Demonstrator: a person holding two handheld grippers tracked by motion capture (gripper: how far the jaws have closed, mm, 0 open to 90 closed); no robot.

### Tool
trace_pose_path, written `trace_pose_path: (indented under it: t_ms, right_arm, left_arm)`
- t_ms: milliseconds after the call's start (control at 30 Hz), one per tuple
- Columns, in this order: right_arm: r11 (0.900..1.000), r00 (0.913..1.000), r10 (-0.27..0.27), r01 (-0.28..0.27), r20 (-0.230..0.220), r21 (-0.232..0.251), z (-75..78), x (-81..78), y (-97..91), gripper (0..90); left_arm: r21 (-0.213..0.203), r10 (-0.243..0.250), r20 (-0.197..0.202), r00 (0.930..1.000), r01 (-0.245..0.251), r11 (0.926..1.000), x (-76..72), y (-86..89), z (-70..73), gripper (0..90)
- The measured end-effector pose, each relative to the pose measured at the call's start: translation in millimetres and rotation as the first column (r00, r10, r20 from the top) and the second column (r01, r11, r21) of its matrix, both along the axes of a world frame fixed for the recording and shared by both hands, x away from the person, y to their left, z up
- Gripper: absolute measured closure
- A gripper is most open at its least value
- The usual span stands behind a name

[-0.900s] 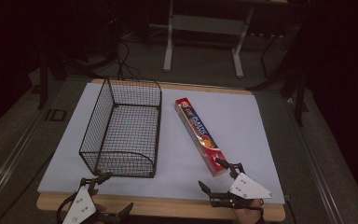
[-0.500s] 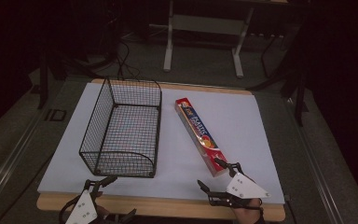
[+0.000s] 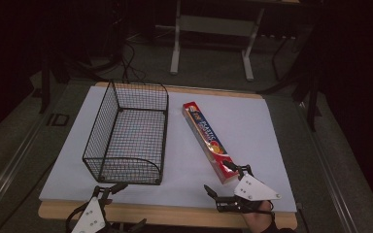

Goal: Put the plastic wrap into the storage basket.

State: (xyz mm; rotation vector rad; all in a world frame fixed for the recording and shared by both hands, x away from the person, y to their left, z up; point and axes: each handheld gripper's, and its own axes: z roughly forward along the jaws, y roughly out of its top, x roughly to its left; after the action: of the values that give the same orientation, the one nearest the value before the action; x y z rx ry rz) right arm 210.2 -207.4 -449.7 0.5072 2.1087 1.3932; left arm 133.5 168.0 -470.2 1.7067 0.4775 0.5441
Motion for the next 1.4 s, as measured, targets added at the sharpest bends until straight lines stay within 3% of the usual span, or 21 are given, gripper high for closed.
trace_pose_path:
  t_ms: [67,133,200,300,333,400,433,600,667,933,1000,1233,1400]
  right_arm:
    - [0.9998,0.9997,-0.006,0.007,0.024,-0.018,5.2,1.7,2.7,13.3]
    - [0.9988,0.9977,-0.036,0.038,0.057,-0.032,8.7,3.3,4.2,13.1]
    - [0.9982,0.9968,-0.047,0.049,0.065,-0.033,11.9,7.3,3.8,12.4]
    - [0.9980,0.9973,-0.059,0.060,0.044,-0.021,16.9,16.6,3.9,10.3]
    - [0.9972,0.9957,-0.073,0.074,0.057,-0.013,18.2,18.2,4.5,10.1]
    - [0.9986,0.9970,-0.052,0.053,0.056,-0.005,21.4,21.4,5.6,9.4]
    - [0.9968,0.9943,-0.079,0.080,0.072,-0.009,23.3,23.3,8.0,9.4]
    - [0.9976,0.9967,-0.065,0.066,0.050,-0.021,30.0,34.0,12.5,9.4]
    - [0.9952,0.9936,-0.093,0.095,0.064,-0.025,33.0,40.6,15.1,10.0]
    - [0.9900,0.9904,-0.137,0.137,0.022,-0.033,38.8,66.2,21.6,9.9]
    - [0.9913,0.9918,-0.128,0.128,0.002,-0.032,39.5,72.3,22.9,9.9]
    - [0.9850,0.9861,-0.161,0.158,-0.042,-0.070,36.2,96.7,32.6,12.5]
    - [0.9807,0.9793,-0.182,0.175,-0.088,-0.088,30.9,116.1,35.3,12.9]
  left_arm:
    - [0.012,-0.004,-0.064,0.9979,0.005,0.9999,4.2,-4.9,0.6,0.2]
    - [-0.004,-0.032,-0.082,0.9961,0.031,0.9995,5.0,-5.9,0.5,0.2]
    - [-0.009,-0.052,-0.078,0.9956,0.052,0.9986,4.3,-5.9,0.6,0.1]
    - [-0.006,-0.030,-0.045,0.9985,0.030,0.9995,2.0,-5.8,1.2,0.2]
    - [-0.006,-0.029,-0.041,0.9987,0.029,0.9996,1.3,-6.0,1.5,0.1]
    - [-0.004,-0.027,-0.050,0.9984,0.027,0.9996,1.1,-6.4,1.9,0.1]
    - [-0.001,-0.027,-0.053,0.9982,0.027,0.9996,1.2,-6.7,1.8,0.2]
    - [-0.041,-0.013,-0.015,0.9998,0.012,0.9991,2.0,-5.6,-1.1,0.1]
    - [-0.046,-0.014,-0.008,0.9999,0.014,0.9988,1.9,-4.3,-1.3,0.1]
    - [-0.005,-0.002,0.011,0.9999,0.002,1.0000,0.9,-6.2,-3.1,0.1]
    - [-0.003,-0.006,0.011,0.9999,0.006,1.0000,0.7,-6.4,-3.1,0.1]
    - [-0.013,-0.009,0.008,0.9999,0.009,0.9999,1.1,-5.1,-3.1,0.1]
    - [0.003,-0.006,0.019,0.9998,0.006,1.0000,1.0,-5.3,-3.7,0.1]
